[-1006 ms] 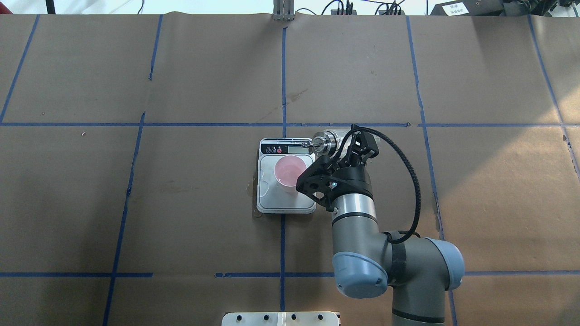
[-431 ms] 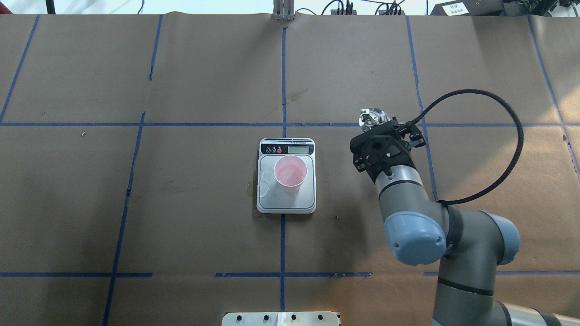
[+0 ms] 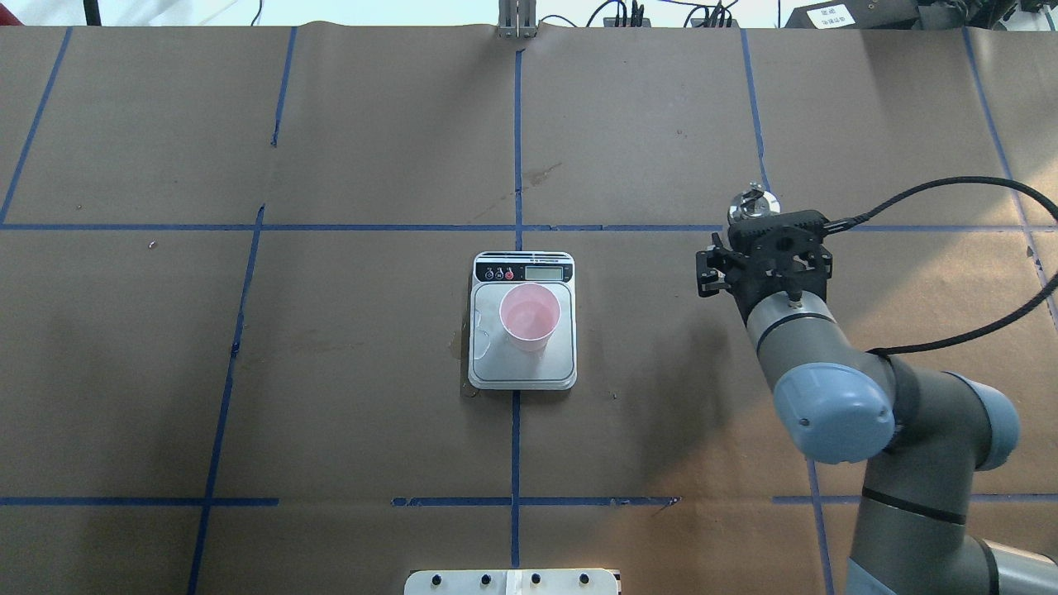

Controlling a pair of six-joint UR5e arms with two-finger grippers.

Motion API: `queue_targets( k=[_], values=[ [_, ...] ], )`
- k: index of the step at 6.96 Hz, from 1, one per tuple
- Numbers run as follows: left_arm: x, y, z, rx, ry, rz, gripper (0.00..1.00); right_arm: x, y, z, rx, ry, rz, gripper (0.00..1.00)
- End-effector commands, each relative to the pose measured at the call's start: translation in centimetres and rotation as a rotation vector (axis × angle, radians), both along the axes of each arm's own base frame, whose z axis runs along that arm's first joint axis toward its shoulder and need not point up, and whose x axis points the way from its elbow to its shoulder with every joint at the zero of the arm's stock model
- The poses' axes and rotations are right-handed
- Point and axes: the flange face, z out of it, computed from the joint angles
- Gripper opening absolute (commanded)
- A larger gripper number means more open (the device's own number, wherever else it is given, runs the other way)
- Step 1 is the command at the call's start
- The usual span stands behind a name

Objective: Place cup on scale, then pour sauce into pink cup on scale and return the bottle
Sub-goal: 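Carry the bottle back with the right gripper and lower it to the table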

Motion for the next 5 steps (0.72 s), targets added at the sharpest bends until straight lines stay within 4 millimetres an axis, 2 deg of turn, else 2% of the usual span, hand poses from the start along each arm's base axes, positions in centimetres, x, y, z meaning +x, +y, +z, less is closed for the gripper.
queue_targets(
  k=[1, 2, 4, 5],
  values=[
    [0.0, -0.1, -0.1, 0.002, 0.0, 0.0, 1.0, 3.8, 1.3, 4.8, 0.001, -0.152, -0.003, 0.0],
    [0.0, -0.1, -0.1, 0.002, 0.0, 0.0, 1.0, 4.4, 1.6, 7.2, -0.045, -0.167, 0.031, 0.0],
    [0.0, -0.1, 0.0, 0.0, 0.0, -0.001, 1.0, 4.6, 1.6, 9.4, -0.077, -0.172, 0.073, 0.0],
    [0.0, -0.1, 0.0, 0.001, 0.0, 0.0, 1.0, 4.0, 1.4, 11.3, -0.102, -0.159, 0.09, 0.0]
  ],
)
